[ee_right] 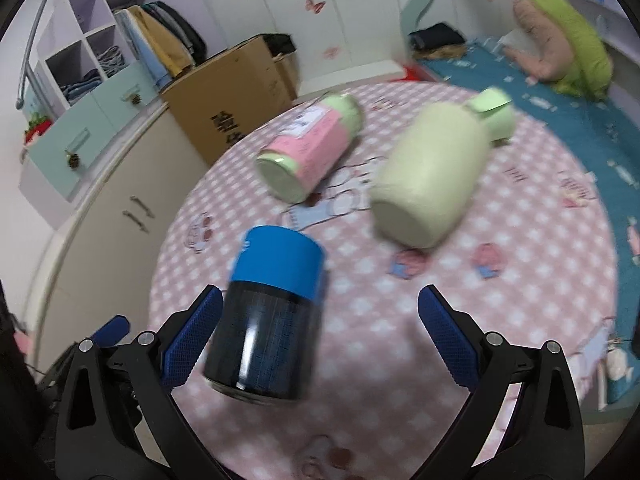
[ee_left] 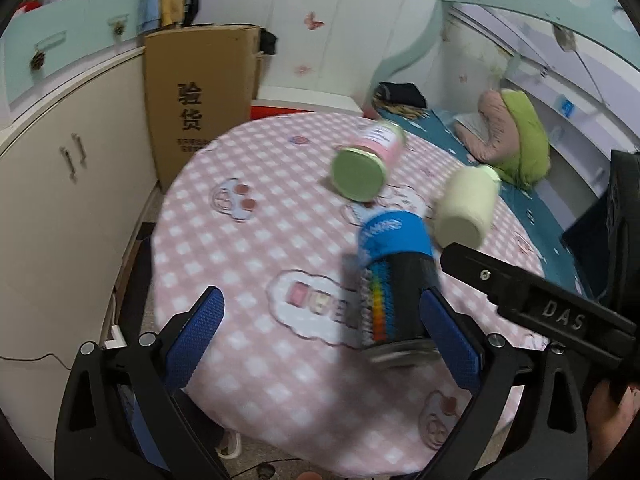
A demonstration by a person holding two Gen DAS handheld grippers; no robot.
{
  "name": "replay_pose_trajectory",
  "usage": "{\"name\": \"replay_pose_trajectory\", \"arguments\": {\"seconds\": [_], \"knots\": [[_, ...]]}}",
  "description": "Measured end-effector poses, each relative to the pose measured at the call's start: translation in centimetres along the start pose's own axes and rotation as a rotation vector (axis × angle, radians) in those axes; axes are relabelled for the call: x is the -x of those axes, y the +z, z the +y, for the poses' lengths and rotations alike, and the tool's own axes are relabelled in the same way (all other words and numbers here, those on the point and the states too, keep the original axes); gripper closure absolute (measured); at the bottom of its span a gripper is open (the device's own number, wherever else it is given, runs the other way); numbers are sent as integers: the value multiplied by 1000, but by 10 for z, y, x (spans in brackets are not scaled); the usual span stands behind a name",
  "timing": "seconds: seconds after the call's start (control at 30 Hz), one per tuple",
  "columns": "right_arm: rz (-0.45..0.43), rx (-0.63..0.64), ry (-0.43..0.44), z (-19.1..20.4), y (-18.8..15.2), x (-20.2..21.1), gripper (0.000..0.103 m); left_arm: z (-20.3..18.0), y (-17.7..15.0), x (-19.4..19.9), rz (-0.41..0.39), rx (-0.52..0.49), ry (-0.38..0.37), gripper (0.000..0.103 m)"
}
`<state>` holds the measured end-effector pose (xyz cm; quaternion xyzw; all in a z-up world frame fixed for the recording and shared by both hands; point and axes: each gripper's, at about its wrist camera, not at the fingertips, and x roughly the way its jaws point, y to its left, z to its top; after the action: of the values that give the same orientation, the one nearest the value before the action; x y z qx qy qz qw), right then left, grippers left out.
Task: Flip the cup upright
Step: 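Grasp the blue-and-black can with the right gripper and lift it, then rotate the held can upright and lower it onto the table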
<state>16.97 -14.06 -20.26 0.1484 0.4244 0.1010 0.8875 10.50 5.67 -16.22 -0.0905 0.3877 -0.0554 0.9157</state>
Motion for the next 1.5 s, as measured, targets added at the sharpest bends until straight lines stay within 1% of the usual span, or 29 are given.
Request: {"name": "replay_pose_trajectory", "arguments": {"seconds": [0.07,0.17,0.23,0.4,0.57,0.6,0.63,0.67,0.73,0.9,1.0,1.2,1.33,1.5], "knots": [[16,6,4,8,2,-9,5,10,1,-1,-2,19,22,8],[61,-17,38,13,4,-26,5,25,3,-6,8,39,45,8],[81,-24,37,15,5,-37,5,34,4,-11,9,41,77,8],[106,-48,48,15,6,-52,5,44,7,-21,26,39,87,8],[120,-46,94,16,7,-60,7,48,7,-31,44,35,86,8],[124,-40,92,17,7,-61,11,48,7,-32,49,36,79,8],[126,-38,84,16,7,-61,25,48,7,-33,51,34,80,8],[129,-39,88,16,7,-62,35,48,7,-33,50,33,82,8],[131,-30,84,18,7,-63,35,47,7,-32,50,32,75,8],[109,15,58,23,7,-53,35,43,10,-30,42,28,62,8],[67,44,34,25,8,-39,35,39,11,-28,39,22,57,8],[-47,127,-22,34,11,-11,36,32,12,-23,30,13,38,8],[-89,152,-55,34,11,1,36,26,11,-18,20,-1,31,8],[-121,178,-92,37,11,11,36,20,12,-13,12,-11,28,8]]}}
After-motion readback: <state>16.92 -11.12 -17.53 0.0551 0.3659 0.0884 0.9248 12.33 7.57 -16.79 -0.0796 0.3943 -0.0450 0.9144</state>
